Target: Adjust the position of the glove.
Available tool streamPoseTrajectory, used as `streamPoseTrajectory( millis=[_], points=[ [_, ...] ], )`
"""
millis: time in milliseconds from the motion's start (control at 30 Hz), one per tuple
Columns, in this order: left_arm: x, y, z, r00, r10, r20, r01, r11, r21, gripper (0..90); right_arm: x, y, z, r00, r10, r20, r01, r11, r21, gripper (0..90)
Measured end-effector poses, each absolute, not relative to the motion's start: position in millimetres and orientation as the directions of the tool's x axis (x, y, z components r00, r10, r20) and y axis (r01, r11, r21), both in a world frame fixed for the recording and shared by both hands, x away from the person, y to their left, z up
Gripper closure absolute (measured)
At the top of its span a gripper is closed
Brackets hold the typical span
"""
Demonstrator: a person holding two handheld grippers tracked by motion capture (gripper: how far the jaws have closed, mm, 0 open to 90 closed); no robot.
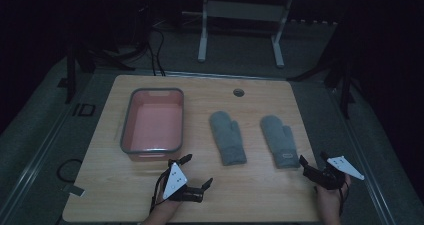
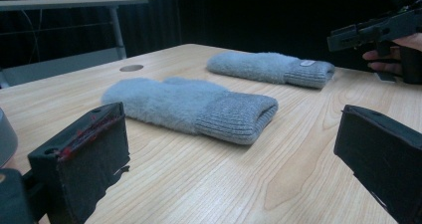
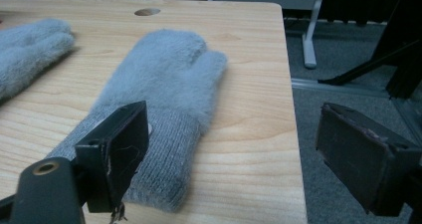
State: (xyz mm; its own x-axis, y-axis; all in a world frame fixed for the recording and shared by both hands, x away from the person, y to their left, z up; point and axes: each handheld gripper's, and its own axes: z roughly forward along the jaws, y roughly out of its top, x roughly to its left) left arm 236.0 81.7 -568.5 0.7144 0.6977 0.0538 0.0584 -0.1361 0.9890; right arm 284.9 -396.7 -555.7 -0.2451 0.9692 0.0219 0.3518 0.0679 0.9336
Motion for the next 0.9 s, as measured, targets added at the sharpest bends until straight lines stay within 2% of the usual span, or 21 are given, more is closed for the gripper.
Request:
streamPoseTrajectory(
  millis=[133,400,500,700,900],
  points=[
    [236,82,-568,0.715,0.698,0.052,0.059,-0.135,0.989,0.9,284,-395,-552,-0.246,0.969,0.028,0.380,0.070,0.922,13.0],
    [237,82,-568,0.717,0.695,0.048,0.062,-0.132,0.989,0.9,283,-377,-517,-0.258,0.965,0.046,0.406,0.065,0.912,14.2],
    [237,82,-568,0.718,0.694,0.046,0.063,-0.131,0.989,0.9,286,-367,-510,-0.277,0.961,0.026,0.391,0.088,0.916,13.5],
    [237,83,-568,0.719,0.693,0.043,0.066,-0.129,0.989,0.9,297,-341,-499,-0.343,0.939,0.005,0.428,0.152,0.891,13.2],
    [237,83,-568,0.720,0.692,0.040,0.067,-0.127,0.990,0.9,311,-312,-486,-0.409,0.912,0.020,0.447,0.182,0.876,11.2]
  ],
)
